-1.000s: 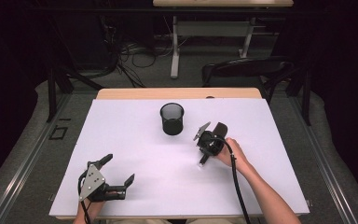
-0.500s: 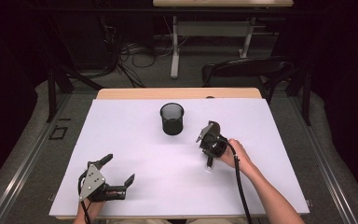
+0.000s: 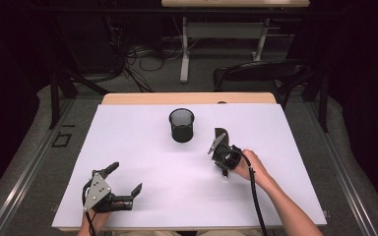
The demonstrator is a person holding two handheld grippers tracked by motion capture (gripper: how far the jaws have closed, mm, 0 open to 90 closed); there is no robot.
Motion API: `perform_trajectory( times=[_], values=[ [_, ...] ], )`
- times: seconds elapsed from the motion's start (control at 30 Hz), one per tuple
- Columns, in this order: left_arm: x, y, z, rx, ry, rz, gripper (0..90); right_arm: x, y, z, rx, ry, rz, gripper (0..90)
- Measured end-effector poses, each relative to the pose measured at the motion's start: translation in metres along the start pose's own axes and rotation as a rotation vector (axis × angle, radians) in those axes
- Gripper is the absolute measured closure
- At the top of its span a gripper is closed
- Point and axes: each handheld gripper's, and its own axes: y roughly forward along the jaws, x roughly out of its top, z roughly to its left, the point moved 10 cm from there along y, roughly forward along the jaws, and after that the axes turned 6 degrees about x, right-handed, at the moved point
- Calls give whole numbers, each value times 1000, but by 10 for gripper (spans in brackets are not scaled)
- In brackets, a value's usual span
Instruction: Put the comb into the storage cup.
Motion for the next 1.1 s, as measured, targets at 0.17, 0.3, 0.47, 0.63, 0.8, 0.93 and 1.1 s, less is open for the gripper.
perform_trajectory(
  times=[0.17,0.3,0.47,0.63,0.8,0.93,1.1],
  values=[
    [0,0,0,-1,1,-1,1,-6,-1,4,-2,-12,17,900],
    [0,0,0,0,0,0,2,-9,-3,3,-5,-5,14,900],
    [0,0,0,-1,2,1,1,-15,-8,-3,-16,21,12,900],
    [0,1,0,-2,3,4,1,-21,-12,-8,-18,46,0,900],
    [0,1,-1,-1,3,2,1,-24,-13,-9,-23,51,-5,900],
    [0,0,0,-1,4,2,1,-27,-15,-10,-34,60,0,900],
    [0,0,0,0,3,2,1,-28,-17,-8,-23,68,-25,900]
  ],
)
